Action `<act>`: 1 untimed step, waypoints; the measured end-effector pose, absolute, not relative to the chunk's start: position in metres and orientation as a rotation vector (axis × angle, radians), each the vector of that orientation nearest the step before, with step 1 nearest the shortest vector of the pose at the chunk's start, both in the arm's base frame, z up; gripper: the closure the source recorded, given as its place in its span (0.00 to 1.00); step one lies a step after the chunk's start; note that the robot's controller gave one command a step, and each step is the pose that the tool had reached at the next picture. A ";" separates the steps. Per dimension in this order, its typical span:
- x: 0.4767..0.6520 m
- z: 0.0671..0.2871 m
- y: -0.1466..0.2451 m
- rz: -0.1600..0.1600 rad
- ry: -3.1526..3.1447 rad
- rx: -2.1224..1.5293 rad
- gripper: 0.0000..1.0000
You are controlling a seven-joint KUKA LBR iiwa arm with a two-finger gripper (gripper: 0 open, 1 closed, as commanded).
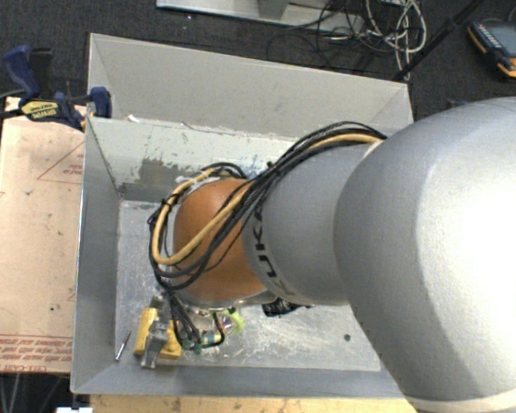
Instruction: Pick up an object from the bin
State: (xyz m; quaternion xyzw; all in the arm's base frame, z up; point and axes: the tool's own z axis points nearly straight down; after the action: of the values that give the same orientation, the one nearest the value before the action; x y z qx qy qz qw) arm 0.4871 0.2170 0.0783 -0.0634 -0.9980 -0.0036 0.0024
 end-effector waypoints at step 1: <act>0.487 0.078 0.217 -0.012 -3.130 -0.199 1.00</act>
Offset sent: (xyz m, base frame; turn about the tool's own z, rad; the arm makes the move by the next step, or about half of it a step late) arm 0.0095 -0.0102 0.0511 0.0185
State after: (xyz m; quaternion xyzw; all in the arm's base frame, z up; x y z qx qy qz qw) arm 0.4871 0.2170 0.0783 -0.0636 -0.9980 -0.0037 0.0024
